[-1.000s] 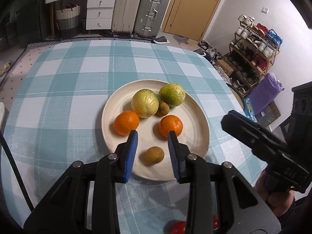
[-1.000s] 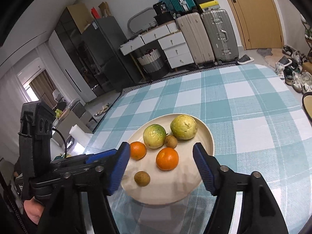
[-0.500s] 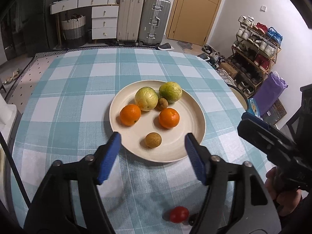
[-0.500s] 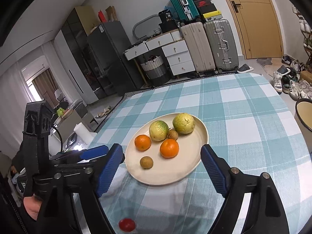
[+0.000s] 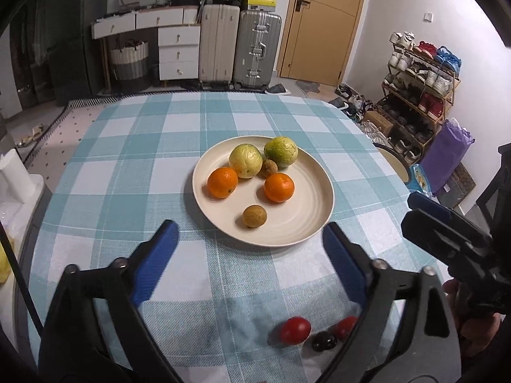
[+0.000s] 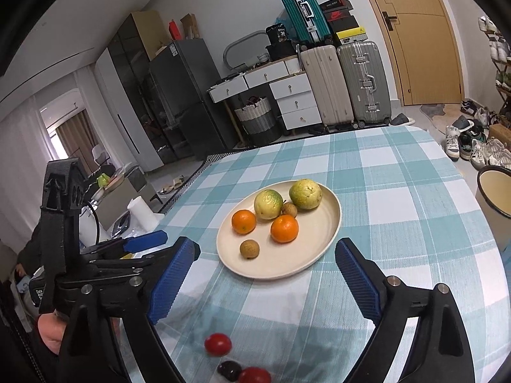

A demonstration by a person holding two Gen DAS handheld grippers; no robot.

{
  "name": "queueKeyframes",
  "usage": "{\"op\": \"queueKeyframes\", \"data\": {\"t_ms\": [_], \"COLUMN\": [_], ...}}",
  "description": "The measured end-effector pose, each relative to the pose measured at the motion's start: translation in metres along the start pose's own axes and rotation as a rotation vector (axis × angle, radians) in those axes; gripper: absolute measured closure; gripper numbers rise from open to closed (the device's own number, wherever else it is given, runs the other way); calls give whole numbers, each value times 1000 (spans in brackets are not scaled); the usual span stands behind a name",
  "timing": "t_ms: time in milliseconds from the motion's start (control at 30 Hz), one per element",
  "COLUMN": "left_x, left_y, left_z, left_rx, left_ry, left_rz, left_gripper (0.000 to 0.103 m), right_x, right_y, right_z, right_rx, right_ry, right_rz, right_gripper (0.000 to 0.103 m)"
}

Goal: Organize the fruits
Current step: 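Withdraw both tools from the plate toward the tomatoes and plums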

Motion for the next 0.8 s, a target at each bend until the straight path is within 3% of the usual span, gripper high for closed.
{"op": "queueKeyframes", "data": {"t_ms": [33,133,800], "left_x": [0,-1,-12], "left_y": [4,11,14], "left_z": [-2,-8,-74], "left_rx": [-10,-23,84], "left_ry": [2,3,20], "left_rz": [3,4,-59], "left_gripper": [2,2,1], "right_x": [0,2,-8], "right_y": [1,5,37], "right_z": [-1,-6,-42], "right_rx": [0,-3,-11], "right_ry": [0,0,-47], "right_rz": [0,-2,-34], "right_gripper": [9,8,4]}}
Point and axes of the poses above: each gripper's, at about its wrist camera, not at the fingertips, and y roughly against the way its jaws point, x to its left, z to its top, the point moved 8 cm from there along -y, roughly the way its jaws point, and after that the axes turned 1 degree about z, right-handed, at the moved point
